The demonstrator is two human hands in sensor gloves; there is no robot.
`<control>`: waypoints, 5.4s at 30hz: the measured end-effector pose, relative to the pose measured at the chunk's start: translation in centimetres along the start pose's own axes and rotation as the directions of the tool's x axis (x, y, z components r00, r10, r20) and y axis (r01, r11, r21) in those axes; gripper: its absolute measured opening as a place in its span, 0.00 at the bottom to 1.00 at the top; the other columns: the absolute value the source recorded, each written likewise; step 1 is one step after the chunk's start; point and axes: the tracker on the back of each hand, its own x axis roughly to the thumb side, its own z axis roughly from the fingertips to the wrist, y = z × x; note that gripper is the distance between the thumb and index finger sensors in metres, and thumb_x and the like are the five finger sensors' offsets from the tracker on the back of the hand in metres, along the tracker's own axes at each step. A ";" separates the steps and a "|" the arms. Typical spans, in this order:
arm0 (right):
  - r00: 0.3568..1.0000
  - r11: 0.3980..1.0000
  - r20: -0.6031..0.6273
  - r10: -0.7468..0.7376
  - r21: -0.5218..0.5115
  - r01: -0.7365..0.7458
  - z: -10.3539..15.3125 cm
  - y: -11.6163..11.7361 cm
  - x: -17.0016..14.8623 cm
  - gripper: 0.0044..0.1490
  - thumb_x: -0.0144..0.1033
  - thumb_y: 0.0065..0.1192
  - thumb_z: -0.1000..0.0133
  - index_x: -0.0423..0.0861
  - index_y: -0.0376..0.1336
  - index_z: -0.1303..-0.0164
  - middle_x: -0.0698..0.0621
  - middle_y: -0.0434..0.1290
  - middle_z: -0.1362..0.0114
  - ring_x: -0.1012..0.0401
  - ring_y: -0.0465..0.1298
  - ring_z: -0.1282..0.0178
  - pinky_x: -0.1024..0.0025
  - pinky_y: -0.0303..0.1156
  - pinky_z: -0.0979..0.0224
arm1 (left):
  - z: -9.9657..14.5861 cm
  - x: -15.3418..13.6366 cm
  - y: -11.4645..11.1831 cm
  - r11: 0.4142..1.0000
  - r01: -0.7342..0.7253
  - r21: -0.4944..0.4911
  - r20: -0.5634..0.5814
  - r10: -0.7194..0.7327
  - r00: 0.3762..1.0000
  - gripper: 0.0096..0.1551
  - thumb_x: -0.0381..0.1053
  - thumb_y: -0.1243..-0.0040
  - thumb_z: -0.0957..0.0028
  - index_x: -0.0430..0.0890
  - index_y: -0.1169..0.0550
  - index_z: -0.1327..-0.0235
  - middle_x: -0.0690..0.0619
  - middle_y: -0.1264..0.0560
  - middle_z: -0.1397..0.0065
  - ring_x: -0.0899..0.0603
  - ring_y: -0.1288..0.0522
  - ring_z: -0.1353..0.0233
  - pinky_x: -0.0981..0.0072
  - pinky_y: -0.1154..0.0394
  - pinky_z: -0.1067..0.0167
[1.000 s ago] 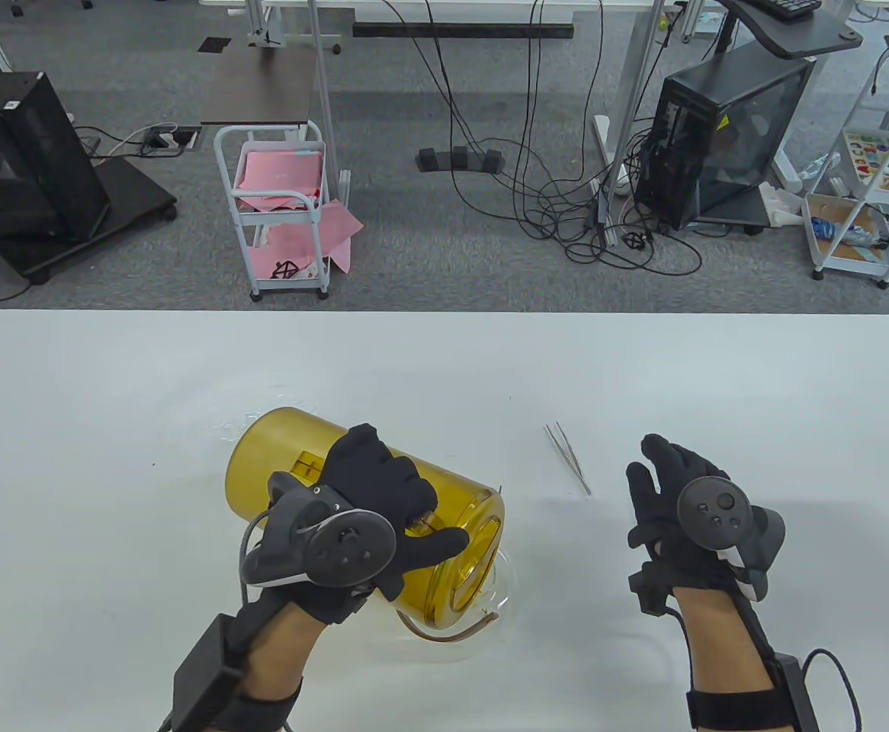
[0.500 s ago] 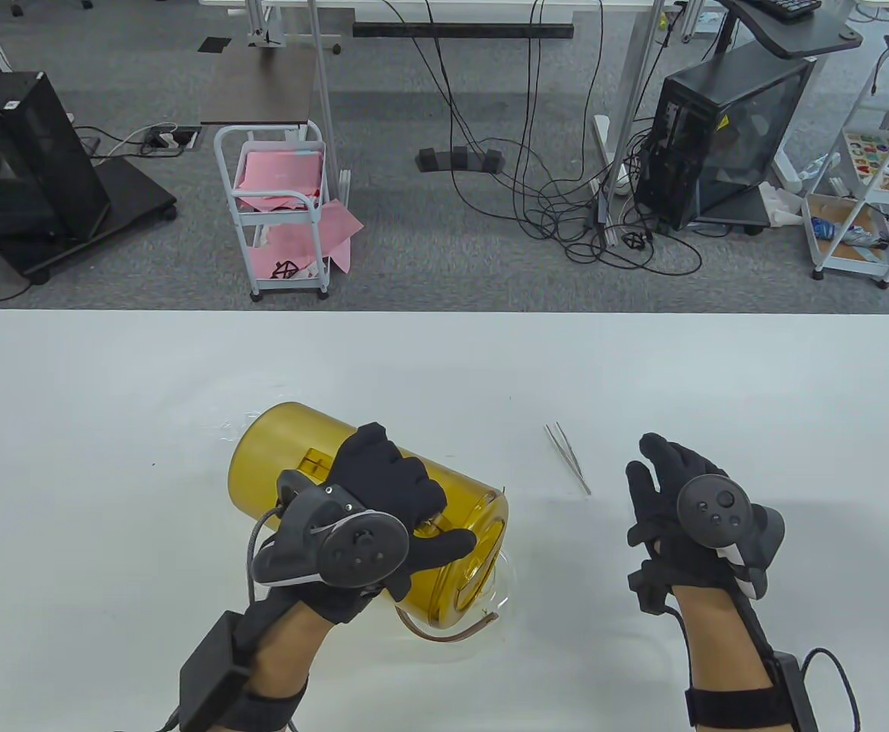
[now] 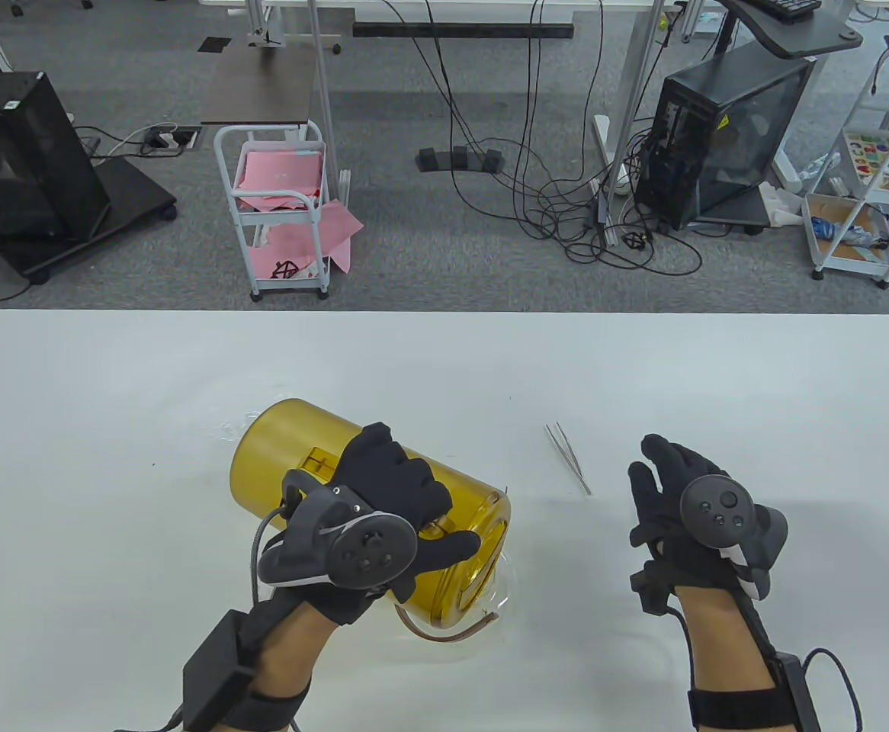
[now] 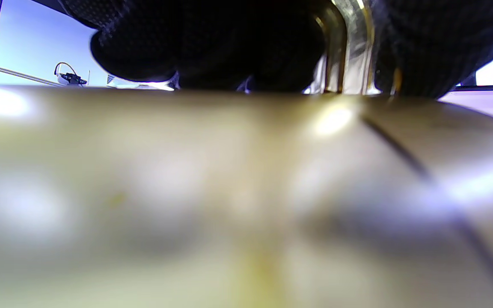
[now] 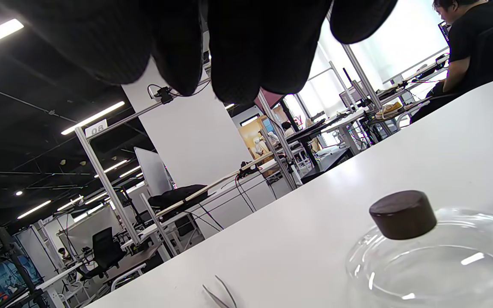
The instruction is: Make chrysanthemum tea
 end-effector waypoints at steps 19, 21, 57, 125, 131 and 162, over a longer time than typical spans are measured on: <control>1.000 1.000 0.029 0.002 0.026 -0.003 -0.2 0.0 -0.1 0.34 0.55 0.60 0.38 0.54 0.64 0.22 0.47 0.68 0.22 0.43 0.68 0.20 0.32 0.54 0.22 | -0.1 0.0 0.0 1.000 -0.004 -0.009 -0.009 0.004 1.000 0.29 0.77 0.30 0.51 0.51 0.11 0.67 0.50 0.14 0.59 0.36 0.21 0.49 0.25 0.44 0.25; 0.999 0.999 0.034 0.007 0.040 -0.008 -0.1 0.2 0.0 0.34 0.55 0.60 0.38 0.54 0.64 0.22 0.47 0.67 0.22 0.43 0.68 0.20 0.32 0.54 0.22 | -0.1 -0.1 0.0 1.000 -0.006 -0.009 -0.010 0.006 1.000 0.29 0.77 0.30 0.51 0.51 0.11 0.67 0.50 0.14 0.60 0.36 0.21 0.49 0.25 0.44 0.26; 0.997 0.999 0.073 0.038 0.034 -0.041 0.3 0.6 1.3 0.34 0.55 0.60 0.38 0.55 0.64 0.22 0.46 0.68 0.22 0.43 0.68 0.20 0.32 0.54 0.22 | -0.1 -1.1 -0.1 0.998 -0.059 -0.012 -0.008 0.059 0.998 0.29 0.77 0.30 0.51 0.50 0.11 0.67 0.50 0.14 0.59 0.36 0.21 0.49 0.25 0.44 0.25; 0.988 0.996 0.142 0.064 0.060 -0.074 0.8 1.4 2.7 0.33 0.54 0.59 0.38 0.56 0.64 0.22 0.46 0.67 0.22 0.43 0.68 0.20 0.32 0.55 0.22 | -0.2 -1.1 -0.3 0.997 -0.067 -0.024 -0.010 0.066 0.998 0.29 0.77 0.30 0.50 0.50 0.11 0.66 0.49 0.15 0.58 0.36 0.22 0.48 0.24 0.46 0.25; 0.986 0.993 0.147 0.078 0.078 -0.090 0.7 1.4 2.7 0.33 0.54 0.59 0.38 0.56 0.64 0.22 0.46 0.67 0.21 0.43 0.68 0.20 0.32 0.55 0.22 | -0.2 -1.0 -0.3 0.998 -0.062 -0.024 -0.011 0.062 0.998 0.29 0.77 0.30 0.50 0.50 0.11 0.67 0.49 0.15 0.58 0.36 0.22 0.48 0.24 0.46 0.25; 0.985 0.991 0.155 0.074 0.096 -0.090 0.7 1.3 2.8 0.31 0.54 0.59 0.38 0.57 0.66 0.24 0.46 0.67 0.21 0.43 0.68 0.20 0.33 0.55 0.23 | -0.1 -0.4 -0.2 0.999 -0.038 -0.029 -0.003 0.038 0.999 0.29 0.77 0.30 0.50 0.50 0.11 0.66 0.49 0.15 0.58 0.36 0.22 0.47 0.23 0.47 0.25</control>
